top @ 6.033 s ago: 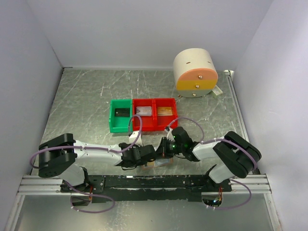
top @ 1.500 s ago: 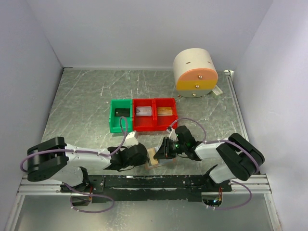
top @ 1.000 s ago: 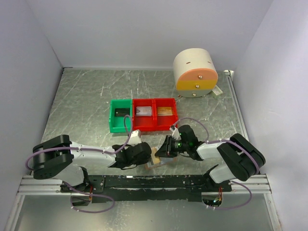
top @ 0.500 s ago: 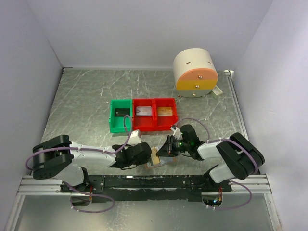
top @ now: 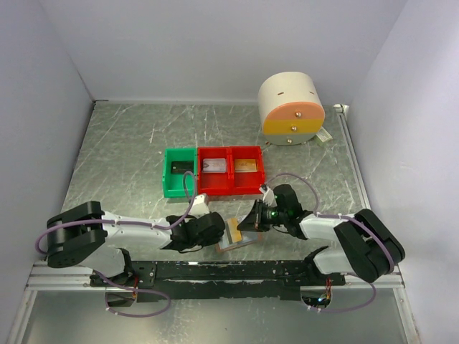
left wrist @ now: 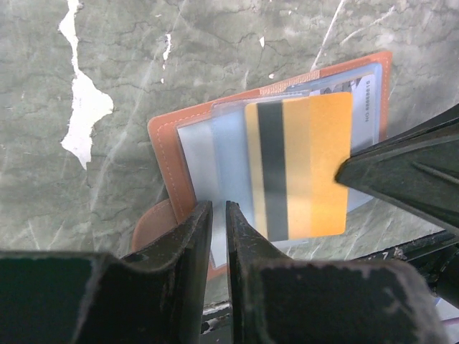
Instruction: Take the credit cards out of the card holder
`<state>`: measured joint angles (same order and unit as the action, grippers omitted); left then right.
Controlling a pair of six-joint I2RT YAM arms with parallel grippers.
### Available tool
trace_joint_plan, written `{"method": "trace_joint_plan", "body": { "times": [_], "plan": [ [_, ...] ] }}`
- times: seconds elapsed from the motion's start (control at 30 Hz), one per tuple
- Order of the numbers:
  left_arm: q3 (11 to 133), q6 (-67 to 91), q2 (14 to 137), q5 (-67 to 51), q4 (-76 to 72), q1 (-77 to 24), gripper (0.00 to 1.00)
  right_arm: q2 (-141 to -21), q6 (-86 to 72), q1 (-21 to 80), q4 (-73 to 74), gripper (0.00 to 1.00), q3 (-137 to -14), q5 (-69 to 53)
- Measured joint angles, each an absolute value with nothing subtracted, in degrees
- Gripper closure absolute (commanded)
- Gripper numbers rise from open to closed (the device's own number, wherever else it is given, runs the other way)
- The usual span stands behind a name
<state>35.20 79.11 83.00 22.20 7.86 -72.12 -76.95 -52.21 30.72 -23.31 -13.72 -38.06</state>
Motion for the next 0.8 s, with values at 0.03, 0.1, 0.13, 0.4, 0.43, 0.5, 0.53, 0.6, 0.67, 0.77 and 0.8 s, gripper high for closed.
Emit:
{"method": "trace_joint_plan", "body": {
  "times": [0.03,0.1,0.13,0.4,0.43,0.5,0.53,0.6,0.67,0.77,0.8],
  "plan": [
    [35.2,79.1,82.8,22.2,8.2,-72.1,0.74,-76.4,-51.7,30.2,-22.5,1.0,-13.7,-38.1],
    [35.2,79.1,82.5,22.3,8.8,-72.2,0.74,-75.7,-50.7,29.3,-21.1,1.0,-13.7,-38.2],
    [35.2,79.1,82.4,22.3,9.1,-72.2,0.74,-75.7,-50.3,29.1,-20.8,1.0,-13.7,-38.3],
    [35.2,79.5,80.7,23.7,12.8,-73.5,0.56,-76.4,-50.2,28.9,-21.7,1.0,-13.1,-39.9],
    [35.5,79.4,80.2,24.1,14.0,-74.1,0.54,-76.8,-50.3,28.9,-22.3,1.0,-13.1,-40.1],
    [36.8,79.2,79.4,24.9,16.4,-75.0,0.5,-77.5,-50.6,28.9,-23.0,1.0,-13.0,-40.4],
    [37.7,78.9,79.0,25.3,17.1,-75.4,0.49,-77.9,-50.7,28.9,-23.4,1.0,-13.0,-40.6],
    [39.8,77.6,78.2,25.5,17.3,-75.7,0.49,-78.8,-51.1,29.2,-24.3,1.0,-13.0,-40.6],
    [41.4,76.0,77.8,25.5,16.3,-75.9,0.49,-79.8,-51.6,29.8,-25.3,1.0,-13.0,-40.5],
    [41.8,74.2,78.0,25.3,13.3,-75.9,0.5,-81.3,-51.9,31.3,-26.1,1.0,-13.1,-40.0],
    [41.8,73.9,78.4,25.2,12.5,-75.9,0.51,-81.7,-52.0,31.9,-26.3,1.0,-13.1,-39.8]
  ]
}}
